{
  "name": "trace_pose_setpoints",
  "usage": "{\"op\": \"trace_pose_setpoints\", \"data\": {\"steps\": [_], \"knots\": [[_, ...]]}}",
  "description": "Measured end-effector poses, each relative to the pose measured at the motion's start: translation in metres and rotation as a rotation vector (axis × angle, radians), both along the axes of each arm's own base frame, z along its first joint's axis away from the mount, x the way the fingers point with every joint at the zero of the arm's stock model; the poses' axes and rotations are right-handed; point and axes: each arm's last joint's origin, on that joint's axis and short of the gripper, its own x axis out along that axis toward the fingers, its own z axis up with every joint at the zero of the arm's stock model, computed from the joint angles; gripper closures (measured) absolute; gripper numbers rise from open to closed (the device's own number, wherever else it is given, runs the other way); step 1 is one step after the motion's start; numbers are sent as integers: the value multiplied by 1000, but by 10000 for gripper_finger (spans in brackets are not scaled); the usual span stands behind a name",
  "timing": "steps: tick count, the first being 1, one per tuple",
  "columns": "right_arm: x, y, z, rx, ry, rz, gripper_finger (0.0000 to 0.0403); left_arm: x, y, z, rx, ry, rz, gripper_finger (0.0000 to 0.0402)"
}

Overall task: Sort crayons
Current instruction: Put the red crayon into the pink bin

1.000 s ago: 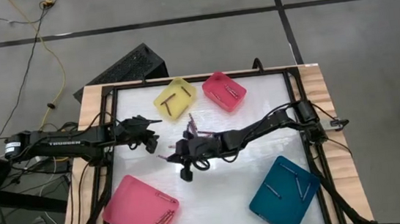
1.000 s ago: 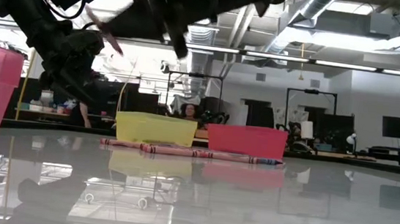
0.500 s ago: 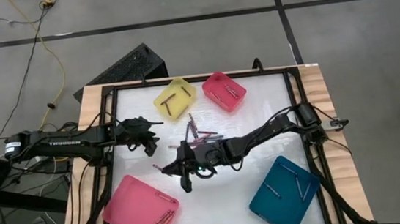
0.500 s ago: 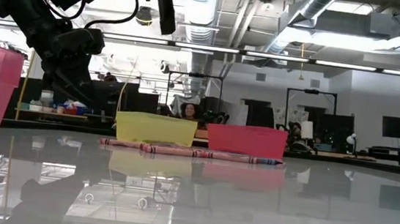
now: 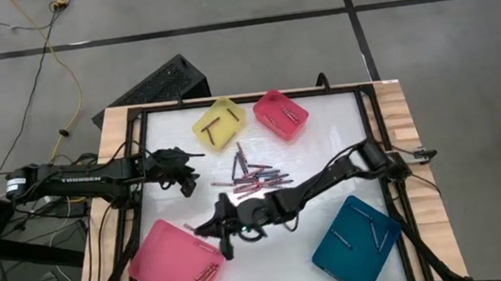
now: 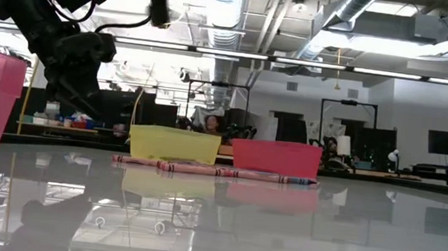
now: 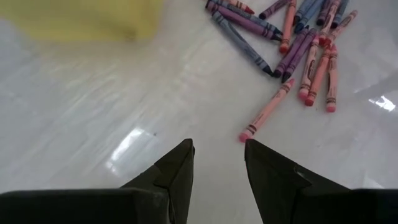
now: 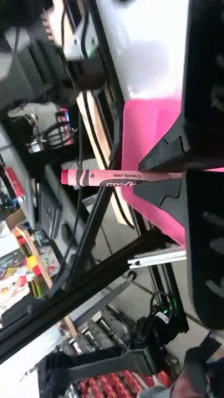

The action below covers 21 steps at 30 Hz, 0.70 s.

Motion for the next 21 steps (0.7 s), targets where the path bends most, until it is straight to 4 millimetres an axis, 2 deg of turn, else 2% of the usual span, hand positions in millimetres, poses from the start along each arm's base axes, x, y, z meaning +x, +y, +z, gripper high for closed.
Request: {"op": "trace_pose_setpoints", "data": {"steps": [6,10,21], "knots": [[44,19,-16,-94,47,88,394,-1,0,-1,-3,17,-1,269],[60,25,-26,-110,135,139,393,-2,0,-2,5,32,-10,269],[64,24,-33,-125,235,203,393,-5,-1,-5,-4,70,-8,269]]}}
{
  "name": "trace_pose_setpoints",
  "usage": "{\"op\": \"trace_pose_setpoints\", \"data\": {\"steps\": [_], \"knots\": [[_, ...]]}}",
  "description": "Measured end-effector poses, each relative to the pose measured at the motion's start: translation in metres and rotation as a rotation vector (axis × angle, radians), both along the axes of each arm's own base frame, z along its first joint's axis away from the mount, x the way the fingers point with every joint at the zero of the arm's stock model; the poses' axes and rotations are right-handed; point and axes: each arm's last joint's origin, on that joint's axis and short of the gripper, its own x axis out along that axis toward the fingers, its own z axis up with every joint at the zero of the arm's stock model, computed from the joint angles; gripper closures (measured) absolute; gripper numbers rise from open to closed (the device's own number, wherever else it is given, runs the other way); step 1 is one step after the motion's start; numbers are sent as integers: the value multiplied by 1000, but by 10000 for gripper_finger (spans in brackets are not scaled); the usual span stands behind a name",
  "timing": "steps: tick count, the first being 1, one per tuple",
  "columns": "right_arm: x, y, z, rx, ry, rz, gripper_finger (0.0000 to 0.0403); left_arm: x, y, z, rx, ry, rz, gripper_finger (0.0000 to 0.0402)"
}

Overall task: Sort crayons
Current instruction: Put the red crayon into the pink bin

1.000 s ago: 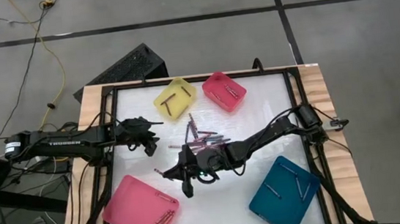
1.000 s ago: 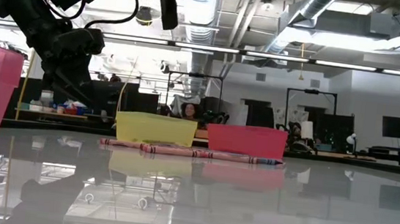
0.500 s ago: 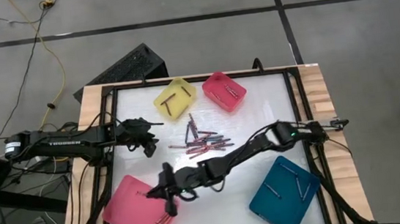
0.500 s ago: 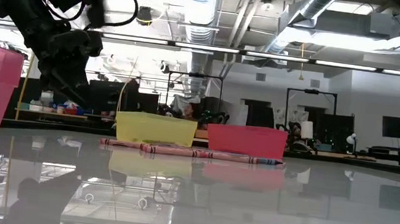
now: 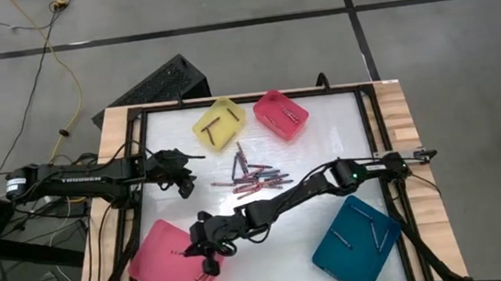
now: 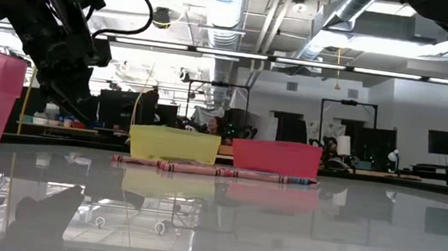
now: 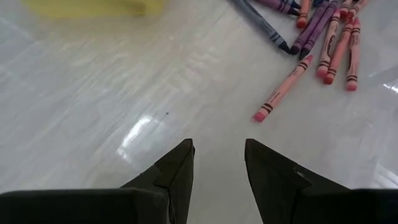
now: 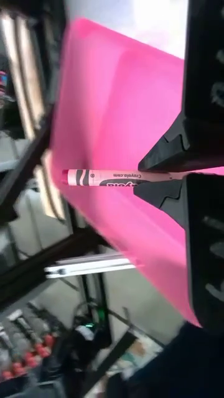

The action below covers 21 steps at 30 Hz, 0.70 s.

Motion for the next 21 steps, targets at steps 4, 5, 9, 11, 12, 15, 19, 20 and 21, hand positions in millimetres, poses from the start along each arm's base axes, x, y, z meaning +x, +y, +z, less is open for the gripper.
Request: {"op": "trace_pose_setpoints", "data": {"steps": [4,5,9,11,12,15,19,20,21], "knots": [[-5,3,-9,-26,99,24,392,0,0,0,-1,0,1,269],[-6,5,-11,-32,118,27,392,0,0,0,-1,0,2,269],[-8,7,-14,-44,143,33,392,0,0,0,-11,-4,12,269],[-8,8,-14,-56,144,39,392,0,0,0,-16,-6,18,269],[-9,8,-15,-66,146,43,392,0,0,0,-18,-6,20,269],[-9,8,-15,-74,149,46,391,0,0,0,-27,-8,29,269],[-11,9,-18,-89,183,50,383,0,0,0,-31,-4,33,269],[-12,9,-20,-94,198,51,380,0,0,0,-31,-3,33,269],[-12,9,-21,-97,208,52,377,0,0,0,-31,-3,33,269]]}}
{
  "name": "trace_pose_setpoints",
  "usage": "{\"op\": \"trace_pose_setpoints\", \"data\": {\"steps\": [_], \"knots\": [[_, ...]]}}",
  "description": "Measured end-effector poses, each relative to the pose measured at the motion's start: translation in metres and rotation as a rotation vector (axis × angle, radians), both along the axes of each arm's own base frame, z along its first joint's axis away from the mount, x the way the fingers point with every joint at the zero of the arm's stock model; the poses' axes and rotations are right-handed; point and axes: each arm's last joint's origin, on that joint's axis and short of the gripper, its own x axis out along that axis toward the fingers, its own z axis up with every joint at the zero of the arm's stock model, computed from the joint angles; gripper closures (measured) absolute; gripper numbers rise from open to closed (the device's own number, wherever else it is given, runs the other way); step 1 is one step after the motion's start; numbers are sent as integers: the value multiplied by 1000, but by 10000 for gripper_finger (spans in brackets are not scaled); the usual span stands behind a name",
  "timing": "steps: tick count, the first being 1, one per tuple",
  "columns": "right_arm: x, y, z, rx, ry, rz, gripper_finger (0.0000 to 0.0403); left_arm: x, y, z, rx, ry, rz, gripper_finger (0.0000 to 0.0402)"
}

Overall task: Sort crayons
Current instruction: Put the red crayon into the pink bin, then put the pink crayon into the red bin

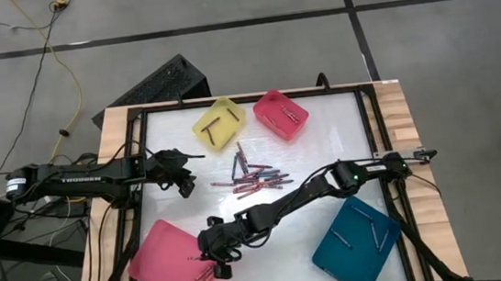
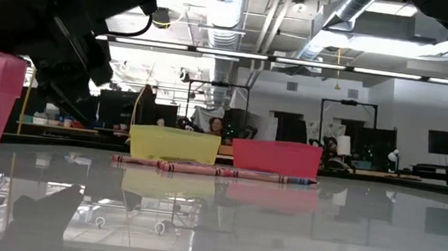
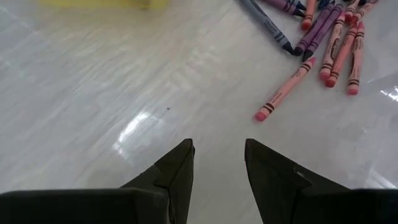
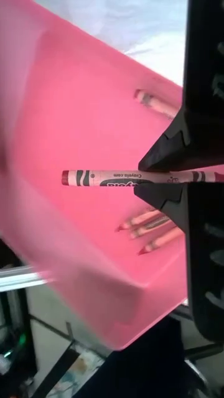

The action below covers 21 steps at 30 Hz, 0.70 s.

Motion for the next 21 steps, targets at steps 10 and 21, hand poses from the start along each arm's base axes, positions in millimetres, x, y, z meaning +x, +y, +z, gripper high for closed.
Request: {"op": "trace_pose_setpoints", "data": {"steps": [10,21], "knots": [[0,0,0,13,3,-9,352,0,0,0,0,0,0,269],[1,-10,9,87,24,-73,351,0,-1,0,-36,-8,-8,269]]}}
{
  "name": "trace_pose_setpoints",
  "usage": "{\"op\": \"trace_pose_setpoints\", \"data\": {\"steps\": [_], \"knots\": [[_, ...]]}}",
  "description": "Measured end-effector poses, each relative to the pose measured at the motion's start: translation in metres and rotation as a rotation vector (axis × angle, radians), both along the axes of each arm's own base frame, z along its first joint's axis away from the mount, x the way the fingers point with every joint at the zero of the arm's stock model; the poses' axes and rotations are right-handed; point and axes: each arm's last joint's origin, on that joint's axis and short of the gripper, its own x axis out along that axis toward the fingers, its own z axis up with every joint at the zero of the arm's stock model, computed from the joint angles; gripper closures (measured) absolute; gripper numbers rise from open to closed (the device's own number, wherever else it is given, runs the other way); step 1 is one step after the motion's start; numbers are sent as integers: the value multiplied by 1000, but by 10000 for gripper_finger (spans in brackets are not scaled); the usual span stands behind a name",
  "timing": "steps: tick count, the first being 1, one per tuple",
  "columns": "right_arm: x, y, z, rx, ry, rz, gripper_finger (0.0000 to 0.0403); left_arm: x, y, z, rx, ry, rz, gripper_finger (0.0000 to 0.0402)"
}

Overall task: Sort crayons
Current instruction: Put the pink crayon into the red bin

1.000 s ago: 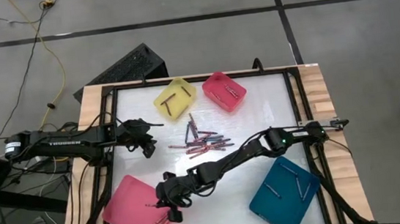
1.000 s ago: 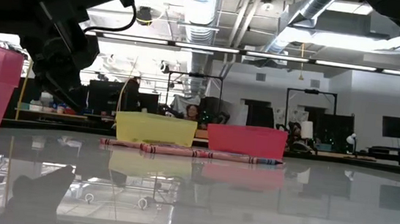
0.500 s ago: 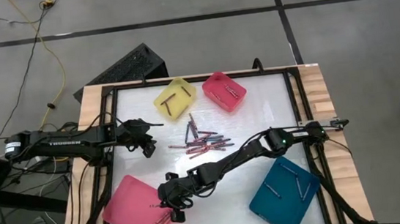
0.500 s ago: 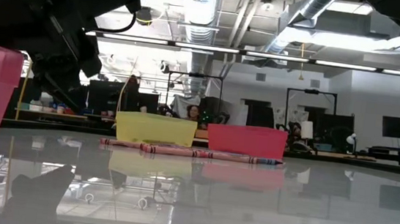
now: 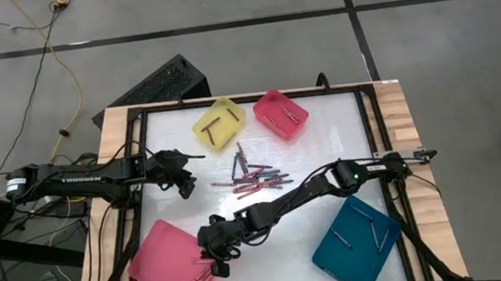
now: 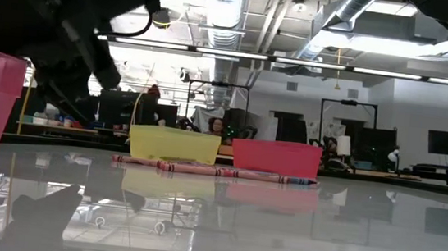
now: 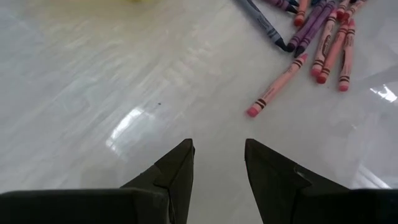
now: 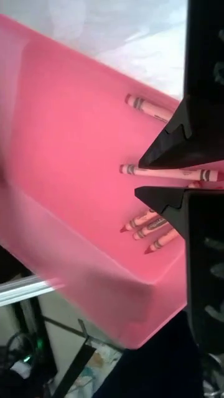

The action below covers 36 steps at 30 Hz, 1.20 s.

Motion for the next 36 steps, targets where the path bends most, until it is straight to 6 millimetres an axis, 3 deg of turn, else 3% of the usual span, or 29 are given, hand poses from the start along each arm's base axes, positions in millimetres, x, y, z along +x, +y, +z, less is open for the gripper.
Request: {"op": "trace_pose_setpoints", "data": {"steps": [8,14,20,28,31,36], "knots": [[-14,-43,58,-41,-12,-53,351,0,0,0,-3,-1,-3,269],[-35,-83,82,-181,110,-163,351,-1,0,-1,-5,8,-3,269],[-34,-113,77,-245,160,-188,351,-1,0,-1,-6,15,-3,269],[-36,-133,63,-465,232,-197,348,-1,0,-1,-1,16,-9,269],[-36,-140,63,-515,236,-167,336,-1,0,-1,-1,16,-9,269],[-29,-153,42,-546,292,-140,306,-1,0,-1,13,19,-23,269]]}}
